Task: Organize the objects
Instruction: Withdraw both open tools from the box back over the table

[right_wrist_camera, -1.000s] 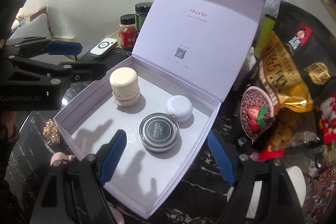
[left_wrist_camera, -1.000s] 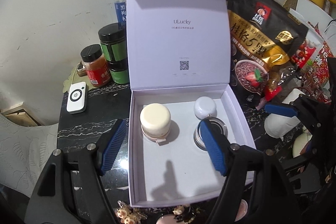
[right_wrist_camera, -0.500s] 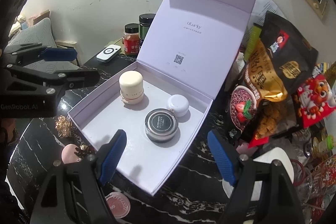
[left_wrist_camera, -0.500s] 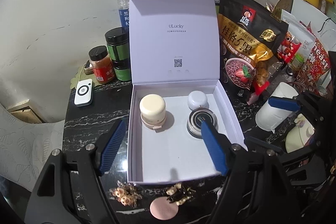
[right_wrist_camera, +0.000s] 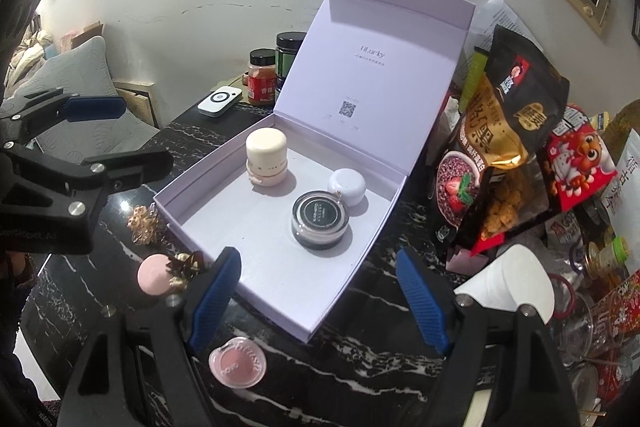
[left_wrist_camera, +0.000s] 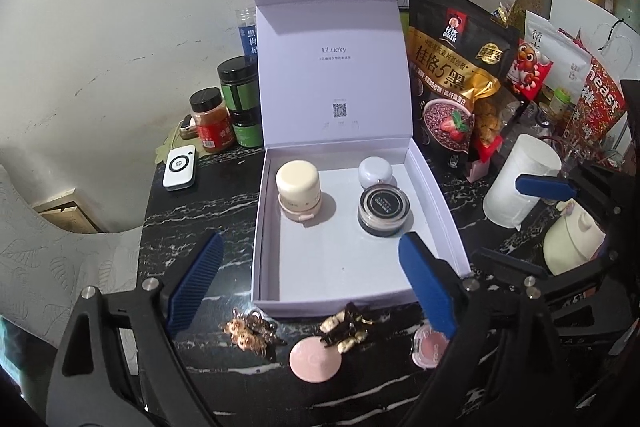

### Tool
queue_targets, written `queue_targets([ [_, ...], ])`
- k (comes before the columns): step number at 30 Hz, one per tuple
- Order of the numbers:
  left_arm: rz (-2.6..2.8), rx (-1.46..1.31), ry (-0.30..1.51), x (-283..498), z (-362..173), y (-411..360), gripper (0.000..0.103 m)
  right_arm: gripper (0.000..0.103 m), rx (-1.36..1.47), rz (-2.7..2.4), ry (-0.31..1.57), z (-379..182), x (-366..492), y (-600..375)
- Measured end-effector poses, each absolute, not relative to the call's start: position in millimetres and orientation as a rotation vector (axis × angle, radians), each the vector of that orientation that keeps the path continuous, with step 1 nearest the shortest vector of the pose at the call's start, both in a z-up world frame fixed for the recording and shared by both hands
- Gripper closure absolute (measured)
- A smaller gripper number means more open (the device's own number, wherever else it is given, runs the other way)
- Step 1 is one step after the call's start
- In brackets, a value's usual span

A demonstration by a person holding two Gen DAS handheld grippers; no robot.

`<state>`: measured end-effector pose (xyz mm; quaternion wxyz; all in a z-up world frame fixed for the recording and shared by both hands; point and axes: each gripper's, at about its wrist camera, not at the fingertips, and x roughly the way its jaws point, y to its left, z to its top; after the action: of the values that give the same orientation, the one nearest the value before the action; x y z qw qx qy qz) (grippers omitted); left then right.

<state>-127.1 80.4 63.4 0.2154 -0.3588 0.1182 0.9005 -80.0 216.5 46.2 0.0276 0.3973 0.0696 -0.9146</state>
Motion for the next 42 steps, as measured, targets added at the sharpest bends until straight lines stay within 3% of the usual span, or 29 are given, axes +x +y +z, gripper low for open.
queue_targets([
  [20,2.567,-1.018,0.273,-68,58,48,0.012,0.022,1.144,-2.8,0.214,45,-33,194],
  [42,2.53,-1.183,0.261,-30,-5,26,0.012,0.022,1.21,-2.688,0.229,-5,3,170],
])
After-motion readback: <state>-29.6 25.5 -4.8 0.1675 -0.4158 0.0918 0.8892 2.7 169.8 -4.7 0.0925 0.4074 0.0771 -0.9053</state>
